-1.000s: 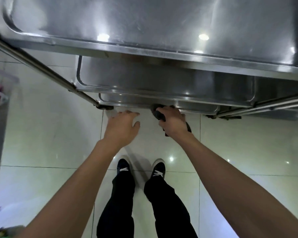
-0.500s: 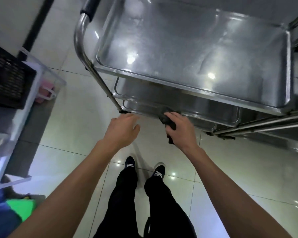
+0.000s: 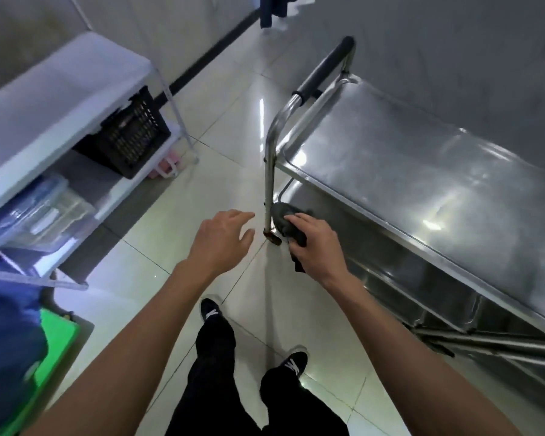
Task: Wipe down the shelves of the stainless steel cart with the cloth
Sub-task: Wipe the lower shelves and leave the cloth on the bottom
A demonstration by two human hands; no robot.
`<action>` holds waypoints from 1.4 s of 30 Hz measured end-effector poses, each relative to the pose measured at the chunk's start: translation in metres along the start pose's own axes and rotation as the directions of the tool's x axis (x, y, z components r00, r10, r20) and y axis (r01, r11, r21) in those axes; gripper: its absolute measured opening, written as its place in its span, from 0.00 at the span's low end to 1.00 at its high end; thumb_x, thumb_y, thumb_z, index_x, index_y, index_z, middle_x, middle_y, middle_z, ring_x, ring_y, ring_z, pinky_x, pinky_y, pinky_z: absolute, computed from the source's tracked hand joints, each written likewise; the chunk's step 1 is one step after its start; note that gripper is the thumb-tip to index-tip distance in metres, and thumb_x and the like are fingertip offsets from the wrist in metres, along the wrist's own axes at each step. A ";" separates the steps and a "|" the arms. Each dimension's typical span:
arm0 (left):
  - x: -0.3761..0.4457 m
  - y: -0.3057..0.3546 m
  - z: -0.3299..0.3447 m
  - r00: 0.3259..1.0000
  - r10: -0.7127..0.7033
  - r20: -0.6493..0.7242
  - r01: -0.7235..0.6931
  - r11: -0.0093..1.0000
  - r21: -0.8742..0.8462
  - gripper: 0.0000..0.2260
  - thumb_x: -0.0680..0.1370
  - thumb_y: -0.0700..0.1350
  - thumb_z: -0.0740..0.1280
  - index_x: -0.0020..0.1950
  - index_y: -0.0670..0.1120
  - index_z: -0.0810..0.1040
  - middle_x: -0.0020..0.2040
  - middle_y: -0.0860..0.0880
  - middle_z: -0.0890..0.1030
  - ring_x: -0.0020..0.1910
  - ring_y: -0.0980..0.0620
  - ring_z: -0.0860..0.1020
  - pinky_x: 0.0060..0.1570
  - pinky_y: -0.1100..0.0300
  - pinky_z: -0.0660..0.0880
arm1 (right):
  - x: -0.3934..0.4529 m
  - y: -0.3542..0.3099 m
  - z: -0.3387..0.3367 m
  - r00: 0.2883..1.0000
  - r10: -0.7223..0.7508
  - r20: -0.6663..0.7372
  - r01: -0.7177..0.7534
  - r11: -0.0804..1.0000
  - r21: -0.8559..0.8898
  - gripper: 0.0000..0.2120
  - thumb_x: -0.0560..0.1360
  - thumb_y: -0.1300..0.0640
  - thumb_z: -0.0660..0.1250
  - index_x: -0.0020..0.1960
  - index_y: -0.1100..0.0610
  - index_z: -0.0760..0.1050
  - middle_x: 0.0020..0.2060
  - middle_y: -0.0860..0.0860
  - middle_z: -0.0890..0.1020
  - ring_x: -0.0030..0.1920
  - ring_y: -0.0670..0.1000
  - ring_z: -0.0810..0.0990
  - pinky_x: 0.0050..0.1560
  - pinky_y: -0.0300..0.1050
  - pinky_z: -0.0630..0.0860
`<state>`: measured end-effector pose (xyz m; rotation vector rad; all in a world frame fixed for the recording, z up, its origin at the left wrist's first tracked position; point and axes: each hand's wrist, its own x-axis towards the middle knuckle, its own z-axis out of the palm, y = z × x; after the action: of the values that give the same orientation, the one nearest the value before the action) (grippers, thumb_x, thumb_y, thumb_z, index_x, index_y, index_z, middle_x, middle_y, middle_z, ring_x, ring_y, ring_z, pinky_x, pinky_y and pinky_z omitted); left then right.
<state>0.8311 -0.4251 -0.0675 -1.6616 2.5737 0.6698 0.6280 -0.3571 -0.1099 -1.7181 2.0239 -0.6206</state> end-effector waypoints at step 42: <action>0.415 -0.263 -0.228 0.993 -0.096 -0.063 0.091 0.993 -0.077 0.19 0.82 0.53 0.60 0.73 0.52 0.72 0.68 0.49 0.78 0.65 0.46 0.75 0.65 0.46 0.71 | 0.537 -0.168 0.092 0.996 -0.061 -0.062 0.069 0.988 0.141 0.22 0.72 0.59 0.67 0.65 0.47 0.77 0.58 0.42 0.82 0.53 0.53 0.81 0.51 0.53 0.79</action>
<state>0.9285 -0.9572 -0.0479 -1.8443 2.5248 0.7241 0.7327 -0.9170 -0.1014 -1.7049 1.9176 -0.8245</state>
